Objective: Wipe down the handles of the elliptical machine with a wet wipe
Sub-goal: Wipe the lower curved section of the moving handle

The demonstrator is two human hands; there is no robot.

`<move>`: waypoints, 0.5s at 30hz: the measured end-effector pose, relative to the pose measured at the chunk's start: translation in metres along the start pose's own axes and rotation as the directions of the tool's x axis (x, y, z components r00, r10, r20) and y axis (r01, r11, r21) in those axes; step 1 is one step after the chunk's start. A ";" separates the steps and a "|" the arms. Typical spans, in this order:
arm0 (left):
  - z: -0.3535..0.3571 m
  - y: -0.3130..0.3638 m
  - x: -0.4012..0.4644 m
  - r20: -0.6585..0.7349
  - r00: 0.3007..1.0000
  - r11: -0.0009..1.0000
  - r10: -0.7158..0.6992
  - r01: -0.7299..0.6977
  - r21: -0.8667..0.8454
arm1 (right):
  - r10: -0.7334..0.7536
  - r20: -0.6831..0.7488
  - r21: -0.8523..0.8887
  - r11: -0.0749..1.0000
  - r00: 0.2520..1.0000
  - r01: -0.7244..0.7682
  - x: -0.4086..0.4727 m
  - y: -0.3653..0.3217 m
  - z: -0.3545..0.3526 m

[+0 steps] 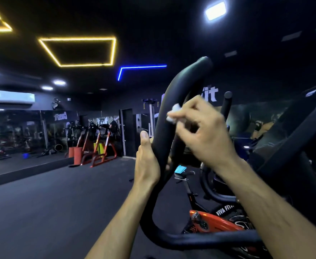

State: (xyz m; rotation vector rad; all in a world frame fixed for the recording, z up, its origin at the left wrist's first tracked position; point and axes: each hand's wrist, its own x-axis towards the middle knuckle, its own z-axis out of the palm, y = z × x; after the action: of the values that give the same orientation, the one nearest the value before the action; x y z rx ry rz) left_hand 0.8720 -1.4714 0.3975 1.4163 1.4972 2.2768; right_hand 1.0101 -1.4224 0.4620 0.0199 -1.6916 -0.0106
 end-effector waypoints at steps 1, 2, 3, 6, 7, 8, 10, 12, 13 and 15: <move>0.000 0.000 0.000 -0.001 1.000 1.000 -0.003 0.003 0.007 | 0.071 -0.128 0.030 0.997 0.989 -0.067 0.003 0.004 0.001; 0.000 0.001 -0.002 -0.001 1.000 1.000 0.001 -0.001 0.012 | 0.140 -0.209 0.073 0.989 0.968 -0.127 0.006 0.005 0.004; 0.001 0.002 -0.002 -0.006 1.000 1.000 0.009 -0.009 0.017 | 0.178 -0.251 0.106 0.982 0.951 -0.156 0.008 0.004 0.008; 0.000 0.000 -0.001 -0.001 1.000 1.000 0.021 -0.021 0.021 | 0.208 -0.293 0.135 0.975 0.933 -0.175 -0.002 -0.004 0.025; -0.001 0.000 0.000 0.011 1.000 1.000 0.022 -0.022 0.019 | 0.220 -0.276 0.161 0.970 0.936 -0.181 -0.010 -0.008 0.030; -0.001 0.000 0.000 0.023 0.999 1.000 0.023 -0.023 0.009 | 0.225 -0.249 0.177 0.967 0.942 -0.184 -0.018 -0.009 0.032; -0.001 -0.002 0.000 0.016 1.000 1.000 0.024 -0.024 0.001 | 0.238 -0.188 0.199 0.959 0.953 -0.201 -0.029 -0.008 0.032; 0.000 -0.002 0.000 0.000 1.000 0.999 0.030 -0.030 0.022 | 0.301 -0.178 0.290 0.926 0.937 -0.243 -0.028 0.001 0.026; 0.000 -0.002 0.001 -0.002 1.000 0.999 0.030 -0.030 0.030 | 0.368 -0.190 0.379 0.882 0.910 -0.278 -0.023 0.004 0.024; 0.002 -0.002 0.001 0.011 1.000 0.999 0.027 -0.027 0.019 | 0.513 -0.209 0.565 0.758 0.833 -0.325 -0.007 0.012 0.024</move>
State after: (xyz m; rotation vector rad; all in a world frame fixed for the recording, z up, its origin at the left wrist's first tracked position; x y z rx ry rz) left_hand 0.8719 -1.4685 0.3969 1.4600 1.5104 2.2729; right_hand 0.9872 -1.4104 0.4528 0.0285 -1.2573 0.7562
